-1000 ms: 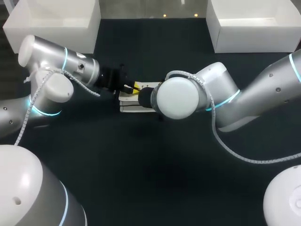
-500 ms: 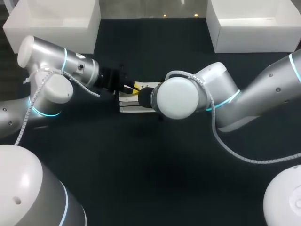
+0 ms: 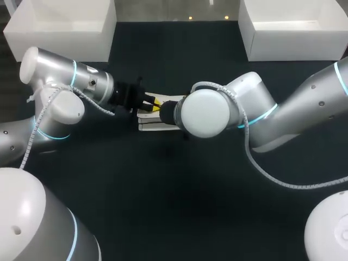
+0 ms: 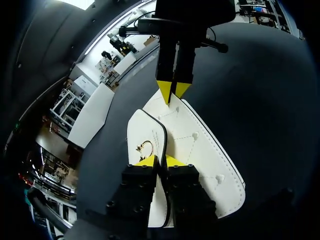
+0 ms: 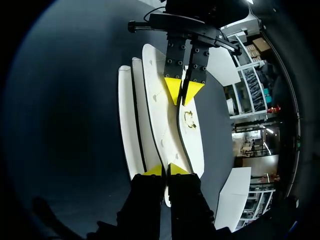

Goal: Pick up the bag, open it, inspect its contents, close it, and place it on the opposite side

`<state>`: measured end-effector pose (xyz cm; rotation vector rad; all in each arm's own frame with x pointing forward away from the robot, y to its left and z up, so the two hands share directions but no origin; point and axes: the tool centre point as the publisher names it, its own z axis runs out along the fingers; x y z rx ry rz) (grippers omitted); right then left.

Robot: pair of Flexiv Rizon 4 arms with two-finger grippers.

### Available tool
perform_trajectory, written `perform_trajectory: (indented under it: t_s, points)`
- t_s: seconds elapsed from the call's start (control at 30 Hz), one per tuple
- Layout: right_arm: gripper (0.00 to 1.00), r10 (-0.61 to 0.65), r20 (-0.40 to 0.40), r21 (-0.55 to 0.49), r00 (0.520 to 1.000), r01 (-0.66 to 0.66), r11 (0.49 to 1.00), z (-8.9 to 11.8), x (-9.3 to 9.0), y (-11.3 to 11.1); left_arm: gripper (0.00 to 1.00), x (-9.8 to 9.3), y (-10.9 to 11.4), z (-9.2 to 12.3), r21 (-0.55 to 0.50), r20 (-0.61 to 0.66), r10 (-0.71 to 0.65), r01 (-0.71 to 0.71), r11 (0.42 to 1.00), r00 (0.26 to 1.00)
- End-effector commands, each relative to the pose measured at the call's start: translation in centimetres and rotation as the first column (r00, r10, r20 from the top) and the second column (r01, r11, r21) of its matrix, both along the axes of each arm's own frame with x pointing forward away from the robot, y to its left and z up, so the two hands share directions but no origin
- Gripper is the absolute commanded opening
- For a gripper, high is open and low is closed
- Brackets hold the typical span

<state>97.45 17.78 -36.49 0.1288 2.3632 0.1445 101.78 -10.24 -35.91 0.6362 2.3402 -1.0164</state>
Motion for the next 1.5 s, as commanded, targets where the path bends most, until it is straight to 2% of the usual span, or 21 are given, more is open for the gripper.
perform_trajectory:
  t_s: [0.03,0.13,0.2,0.23,0.27,0.53,0.67,0.93,1.1,1.13,1.17,1.2,1.27,1.3,1.33,1.5]
  points:
    - [0.00,-0.002,0.003,0.000,1.000,0.002,1.000,-0.1,0.1,0.1,0.36,-0.1,0.2,-0.1,-0.016,0.015,0.009,-0.009,1.000,1.000]
    - [0.00,-0.002,0.003,0.000,1.000,0.002,1.000,-0.1,0.1,0.1,0.33,-0.1,0.2,0.3,-0.016,0.025,0.012,-0.012,1.000,1.000]
    - [0.00,-0.002,0.003,0.000,1.000,0.002,1.000,-0.1,0.1,0.1,0.19,0.0,0.2,0.4,-0.009,0.031,0.017,-0.016,1.000,0.999]
    - [0.00,-0.002,0.003,0.000,1.000,0.002,1.000,-0.1,0.1,0.1,0.06,0.1,0.1,0.4,-0.005,0.032,0.018,-0.018,1.000,0.999]
    - [0.00,-0.002,0.003,0.000,1.000,0.002,1.000,-0.1,0.1,0.1,0.00,0.2,0.0,0.4,-0.002,0.032,0.019,-0.019,1.000,0.999]
    - [0.00,-0.002,0.003,0.000,1.000,0.002,1.000,-0.1,0.1,0.1,0.00,0.0,-0.5,0.5,-0.009,0.028,0.020,-0.020,1.000,0.999]
    - [0.00,-0.002,0.003,0.000,1.000,0.002,1.000,-0.1,0.1,0.1,0.00,-0.1,-0.7,-0.3,-0.007,0.012,0.025,-0.025,1.000,1.000]
    - [0.00,-0.002,0.003,0.000,1.000,0.002,1.000,-0.1,0.1,0.1,0.00,-0.1,1.0,-1.3,0.001,-0.016,0.067,-0.067,0.998,0.998]
    - [0.00,-0.002,0.003,0.000,1.000,0.002,1.000,-0.1,0.1,0.1,0.00,-0.1,0.9,-0.9,-0.018,-0.009,0.075,-0.075,0.997,0.997]
    - [0.00,-0.002,0.003,0.000,1.000,0.002,1.000,-0.1,0.1,0.1,0.02,0.0,0.7,-0.7,-0.023,-0.005,0.071,-0.072,0.997,0.997]
    - [0.00,-0.002,0.003,0.000,1.000,0.002,1.000,-0.1,0.1,0.1,0.25,0.0,0.6,-0.5,-0.028,0.000,0.069,-0.069,0.997,0.998]
    - [0.00,-0.002,0.003,0.000,1.000,0.002,1.000,-0.1,0.1,0.1,0.32,-0.1,0.4,-0.4,-0.031,0.005,0.064,-0.064,0.997,0.998]
    - [0.00,-0.002,0.003,0.000,1.000,0.002,1.000,-0.1,0.1,0.1,0.31,-0.1,0.1,-0.1,-0.034,0.014,0.059,-0.058,0.998,0.998]
    - [0.00,-0.002,0.003,0.000,1.000,0.002,1.000,-0.1,0.1,0.1,0.20,0.0,-0.1,0.0,-0.033,0.020,0.056,-0.056,0.998,0.998]
    - [0.00,-0.002,0.003,0.000,1.000,0.002,1.000,-0.1,0.1,0.1,0.00,0.1,-0.3,0.0,-0.032,0.026,0.056,-0.055,0.998,0.998]
    - [0.00,-0.002,0.003,0.000,1.000,0.002,1.000,-0.1,0.1,0.1,0.00,0.3,-0.9,0.2,-0.031,0.033,0.053,-0.052,0.998,0.998]
